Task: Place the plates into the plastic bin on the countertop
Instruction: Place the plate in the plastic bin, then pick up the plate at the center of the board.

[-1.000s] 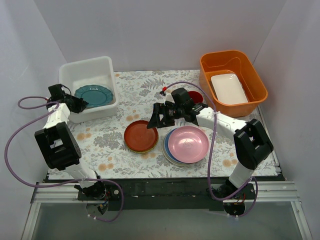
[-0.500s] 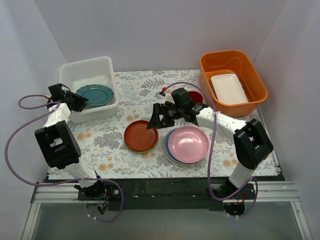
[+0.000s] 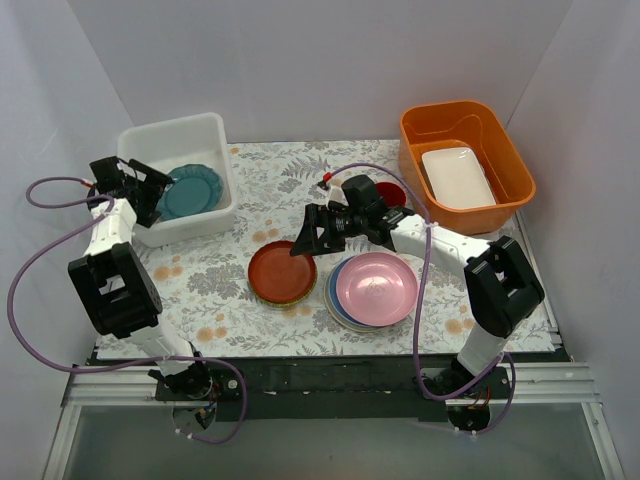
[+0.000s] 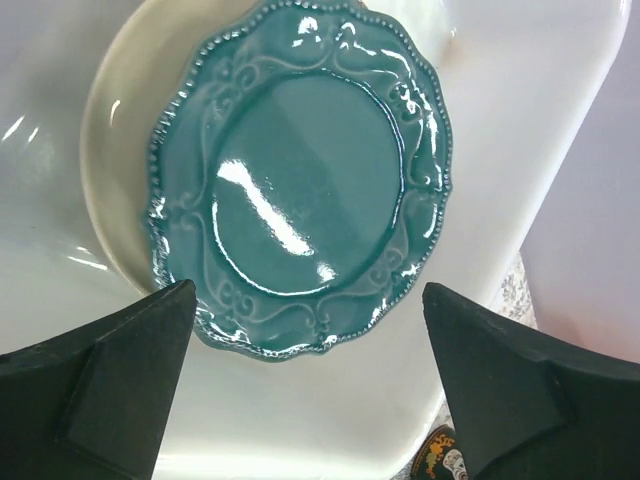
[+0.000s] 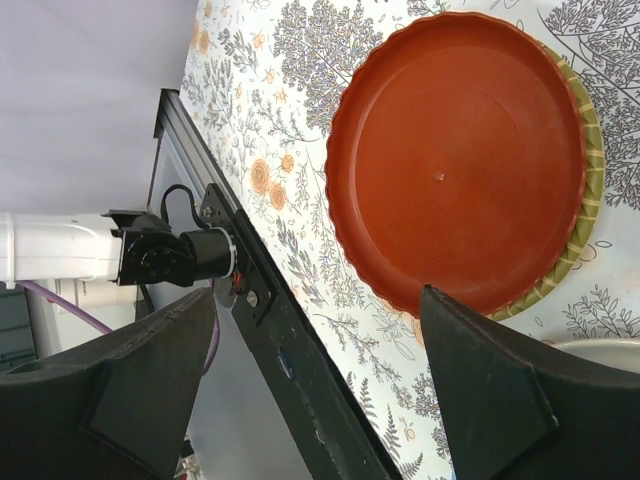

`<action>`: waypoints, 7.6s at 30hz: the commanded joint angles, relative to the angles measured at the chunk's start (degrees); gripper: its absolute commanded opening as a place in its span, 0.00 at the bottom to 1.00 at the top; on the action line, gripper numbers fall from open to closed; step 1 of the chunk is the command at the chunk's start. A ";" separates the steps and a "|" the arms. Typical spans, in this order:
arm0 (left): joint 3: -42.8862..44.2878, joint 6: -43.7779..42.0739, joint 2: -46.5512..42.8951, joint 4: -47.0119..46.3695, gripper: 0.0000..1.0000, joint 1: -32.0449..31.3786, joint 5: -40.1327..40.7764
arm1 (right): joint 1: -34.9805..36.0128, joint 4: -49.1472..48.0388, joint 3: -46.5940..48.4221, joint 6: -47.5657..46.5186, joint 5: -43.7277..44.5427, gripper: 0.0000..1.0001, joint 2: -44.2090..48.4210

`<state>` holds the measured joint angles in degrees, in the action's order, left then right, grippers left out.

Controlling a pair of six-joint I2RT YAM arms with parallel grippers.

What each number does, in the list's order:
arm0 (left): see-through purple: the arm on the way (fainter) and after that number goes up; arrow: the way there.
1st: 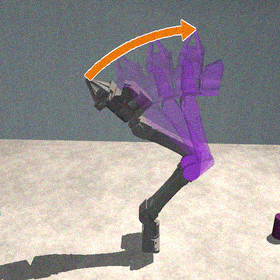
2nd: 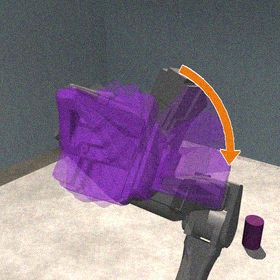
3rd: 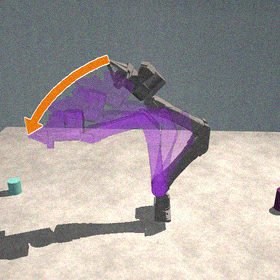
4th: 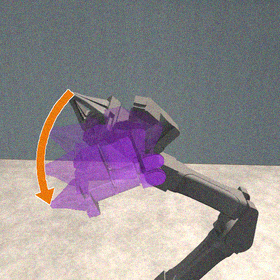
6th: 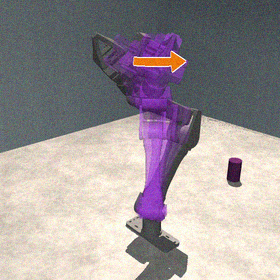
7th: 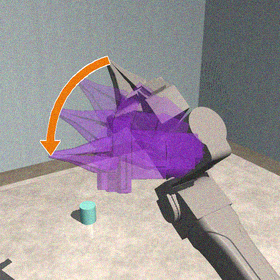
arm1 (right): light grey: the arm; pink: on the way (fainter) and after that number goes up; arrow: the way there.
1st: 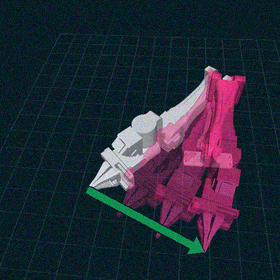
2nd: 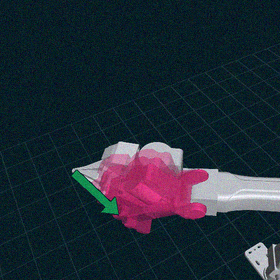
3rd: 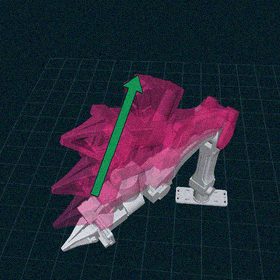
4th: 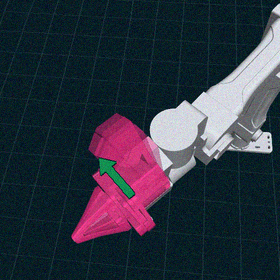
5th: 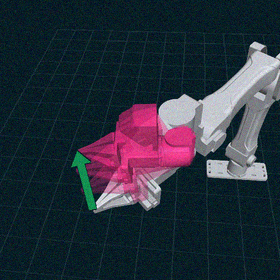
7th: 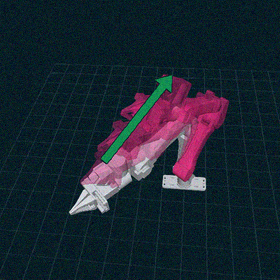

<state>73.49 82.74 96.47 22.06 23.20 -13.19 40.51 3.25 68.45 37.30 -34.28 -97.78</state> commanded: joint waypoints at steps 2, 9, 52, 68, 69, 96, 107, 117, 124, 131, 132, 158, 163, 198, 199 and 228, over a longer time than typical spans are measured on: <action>2.70 -2.05 -2.42 6.76 0.98 0.35 4.84 | -0.26 -1.05 -1.56 -0.30 -0.26 0.90 1.97; 3.32 -2.32 -6.02 9.05 0.98 0.27 4.05 | -0.26 0.44 -1.65 -1.35 0.53 0.90 4.00; -24.88 4.62 -47.40 13.18 0.98 -18.54 -7.29 | 0.62 8.88 1.16 -3.72 6.25 0.89 3.12; -27.44 -1.26 -47.17 16.78 0.98 -18.89 -9.04 | 0.88 9.58 -1.12 -4.78 11.16 0.86 1.71; -27.35 -1.61 -45.94 16.52 0.98 -19.16 -9.48 | 0.88 9.67 -1.56 -4.87 11.52 0.85 1.54; -28.58 -6.10 -32.74 16.96 0.98 -37.79 -4.21 | 3.61 13.01 2.57 -5.04 20.13 0.42 -8.83; -30.25 -5.22 -34.06 16.96 0.98 -39.28 -3.51 | 3.96 11.96 0.64 -3.90 23.03 0.34 -9.45; -30.95 -4.96 -34.85 19.24 0.98 -39.72 0.62 | 4.05 11.87 2.66 -3.55 22.68 0.09 -11.12; -31.48 -4.78 -34.94 18.98 0.96 -39.81 1.24 | 4.40 11.87 3.10 -3.55 21.71 0.01 -12.88; -32.54 -3.64 -35.21 15.47 0.89 -39.81 -1.49 | 4.49 12.49 3.01 -3.99 22.59 0.01 -12.35; -32.54 -3.72 -35.03 15.12 0.87 -39.81 -1.75 | 4.49 12.40 2.75 -4.08 22.59 0.01 -12.26; -36.49 2.60 -30.65 2.29 0.64 -42.98 -5.00 | 4.40 11.78 2.48 -4.51 21.19 0.01 -12.88; -36.76 2.69 -29.14 1.40 0.21 -43.77 -4.92 | 4.40 11.34 0.91 -4.60 20.84 0.01 -12.53; -29.99 0.93 -30.55 9.84 0.00 -44.03 0.97 | 4.49 7.47 -0.07 -2.49 16.00 0.62 0.13; -29.38 1.11 -30.98 10.10 0.00 -44.03 0.89 | 4.49 7.48 -0.07 -2.41 16.09 0.66 1.17; -26.03 1.81 -35.38 14.94 0.00 -44.03 1.23 | 3.61 6.33 -2.18 -1.53 15.65 0.98 6.28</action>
<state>47.11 84.42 63.53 37.47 -20.49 -12.45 44.64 10.26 67.07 36.60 -18.68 -94.35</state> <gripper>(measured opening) 0.149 0.982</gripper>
